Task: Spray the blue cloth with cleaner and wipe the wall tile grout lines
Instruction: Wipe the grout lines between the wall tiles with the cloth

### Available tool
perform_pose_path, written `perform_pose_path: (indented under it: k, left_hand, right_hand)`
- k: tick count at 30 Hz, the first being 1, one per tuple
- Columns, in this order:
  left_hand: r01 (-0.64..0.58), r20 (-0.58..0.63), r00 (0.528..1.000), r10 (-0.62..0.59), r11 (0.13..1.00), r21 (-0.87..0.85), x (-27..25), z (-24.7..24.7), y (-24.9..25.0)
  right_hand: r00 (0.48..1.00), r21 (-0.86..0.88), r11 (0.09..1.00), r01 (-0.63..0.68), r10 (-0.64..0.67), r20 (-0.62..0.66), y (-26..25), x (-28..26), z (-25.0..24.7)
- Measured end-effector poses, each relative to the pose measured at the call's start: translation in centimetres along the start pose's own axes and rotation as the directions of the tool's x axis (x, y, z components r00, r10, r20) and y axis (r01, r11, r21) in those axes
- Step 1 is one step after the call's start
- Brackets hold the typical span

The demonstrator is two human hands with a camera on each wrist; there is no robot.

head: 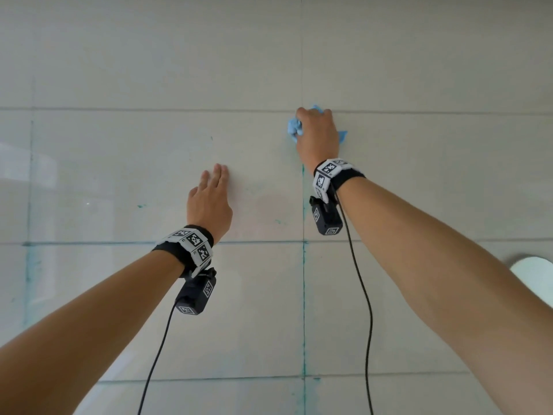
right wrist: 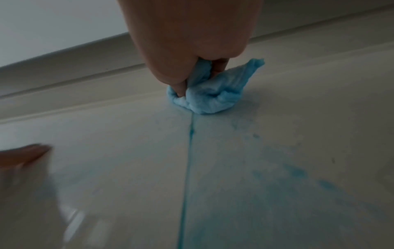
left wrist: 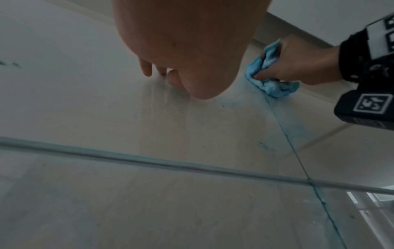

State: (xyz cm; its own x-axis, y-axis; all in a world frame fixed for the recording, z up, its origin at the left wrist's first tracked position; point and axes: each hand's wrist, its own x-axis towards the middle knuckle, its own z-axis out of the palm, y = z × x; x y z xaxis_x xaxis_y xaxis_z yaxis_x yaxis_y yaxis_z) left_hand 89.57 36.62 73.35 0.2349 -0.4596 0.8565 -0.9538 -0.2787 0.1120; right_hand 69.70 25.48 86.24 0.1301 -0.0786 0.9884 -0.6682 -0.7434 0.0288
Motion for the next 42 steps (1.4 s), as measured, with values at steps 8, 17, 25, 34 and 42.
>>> perform_pose_path:
  k: [8,17,25,34,42]
  left_hand:
    - [-0.034,-0.021,0.999,0.034,0.999,-0.031,-0.4,0.4,-0.8]
    - [-0.055,-0.021,0.998,0.054,0.996,-0.063,-1.7,0.8,-1.7]
    - [-0.069,-0.033,0.997,0.067,0.995,-0.068,-2.7,1.6,-2.0]
    - [-0.047,-0.017,0.999,0.047,0.998,-0.048,-3.6,2.1,-1.8]
    - [-0.04,-0.015,0.999,0.039,0.999,-0.019,-4.1,1.9,-0.9]
  right_hand:
    - [0.927,-0.006,0.943,0.332,-0.324,0.191,-1.5,-2.8,0.0]
    - [0.963,-0.02,0.964,0.264,-0.262,0.065,-3.5,-5.5,2.7]
    - [0.819,-0.043,0.832,0.554,-0.535,0.208,-4.3,-9.1,3.4]
    - [0.958,-0.049,0.961,0.273,-0.268,0.098,-6.4,-7.2,3.5]
    - [0.891,-0.014,0.908,0.42,-0.409,0.196,-3.0,-7.8,1.9]
